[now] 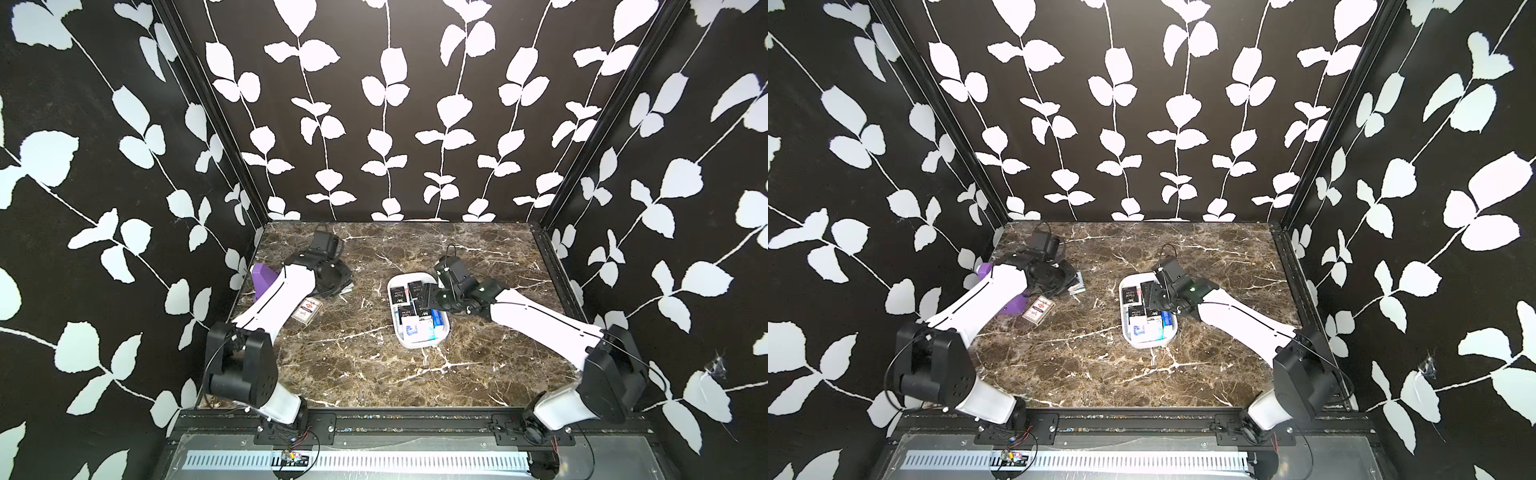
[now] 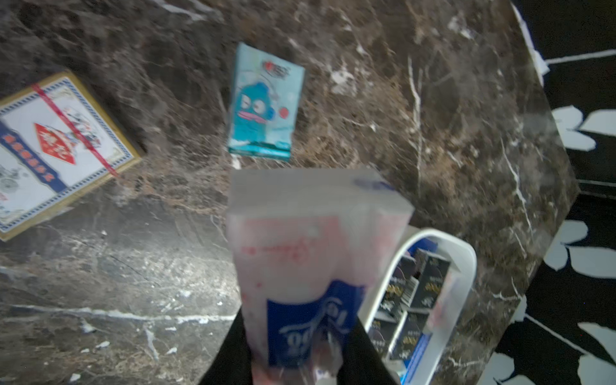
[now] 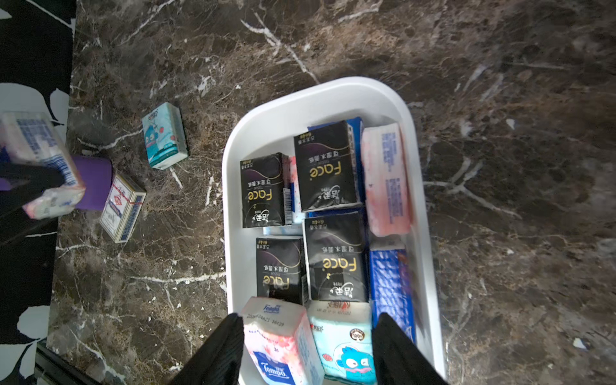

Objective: Put the pocket tissues into the storage box
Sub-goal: Place the pocket tissues in the storage box, then pick up the pocket tissues from the center of the board.

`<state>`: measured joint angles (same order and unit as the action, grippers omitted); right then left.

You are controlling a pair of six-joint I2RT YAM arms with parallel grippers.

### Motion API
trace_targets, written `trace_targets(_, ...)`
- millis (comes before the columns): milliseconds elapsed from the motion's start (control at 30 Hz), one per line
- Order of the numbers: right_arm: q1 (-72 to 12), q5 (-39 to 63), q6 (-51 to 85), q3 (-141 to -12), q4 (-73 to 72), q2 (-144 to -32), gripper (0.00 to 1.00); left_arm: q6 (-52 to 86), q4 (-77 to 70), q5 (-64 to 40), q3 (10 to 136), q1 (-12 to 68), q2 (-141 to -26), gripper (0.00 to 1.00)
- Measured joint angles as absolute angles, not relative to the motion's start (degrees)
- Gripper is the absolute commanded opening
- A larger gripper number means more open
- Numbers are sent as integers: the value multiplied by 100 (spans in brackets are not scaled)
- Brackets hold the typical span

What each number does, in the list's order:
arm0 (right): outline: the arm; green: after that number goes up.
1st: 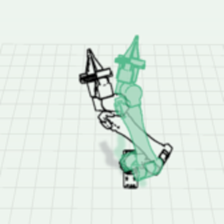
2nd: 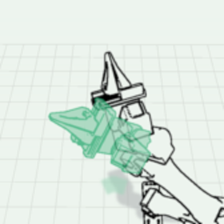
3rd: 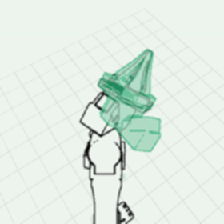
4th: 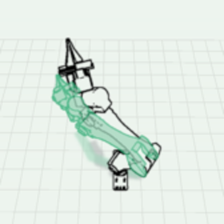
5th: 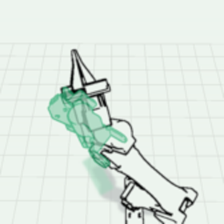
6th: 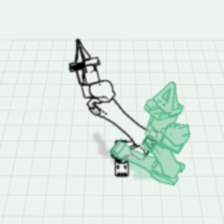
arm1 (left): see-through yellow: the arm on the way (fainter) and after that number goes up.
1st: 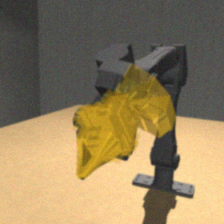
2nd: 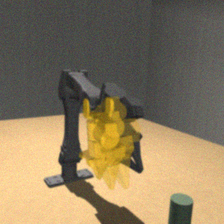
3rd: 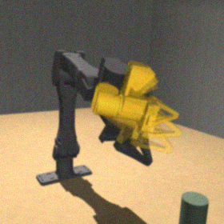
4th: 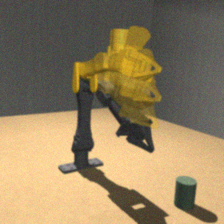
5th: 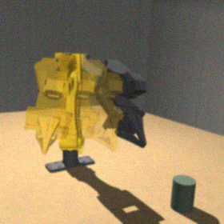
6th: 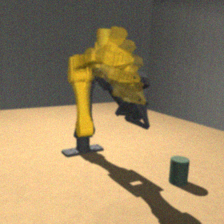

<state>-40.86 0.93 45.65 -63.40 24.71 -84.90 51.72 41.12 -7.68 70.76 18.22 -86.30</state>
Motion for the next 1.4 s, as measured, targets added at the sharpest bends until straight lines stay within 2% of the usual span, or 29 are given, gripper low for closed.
trace_targets(200, -4086, -233, 4866, -5833, 2532, -7942, 63, 5166, 4213, -591, 7089, 2919, -8482, 30)
trace_targets(367, -4086, -480, 5033, -5581, 2646, -7461, 63, 5295, 4195, -633, 7393, 3726, -8993, 30)
trace_targets(500, -4086, -611, 5107, -5465, 2731, -7220, 63, 5360, 4132, -746, 7948, 4093, -9789, 31)
trace_targets(733, -4086, -792, 5240, -5242, 2799, -6914, 63, 5463, 4014, -860, 8586, 4246, -10691, 34)
trace_targets(967, -4086, -880, 5253, -5172, 2818, -6816, 63, 5533, 4021, -891, 8670, 4237, -10831, 68)
trace_targets(1100, -4086, -886, 5194, -5194, 2825, -6908, 63, 5470, 4045, -805, 8685, 4235, -10803, 75)
trace_targets(1233, -4086, -878, 5048, -5343, 2893, -7225, 64, 5282, 4106, -639, 8685, 4176, -10659, 76)
trace_targets(1400, -4086, -834, 4882, -5559, 2902, -7553, 65, 4851, 4222, -353, 8683, 3693, -10309, 79)
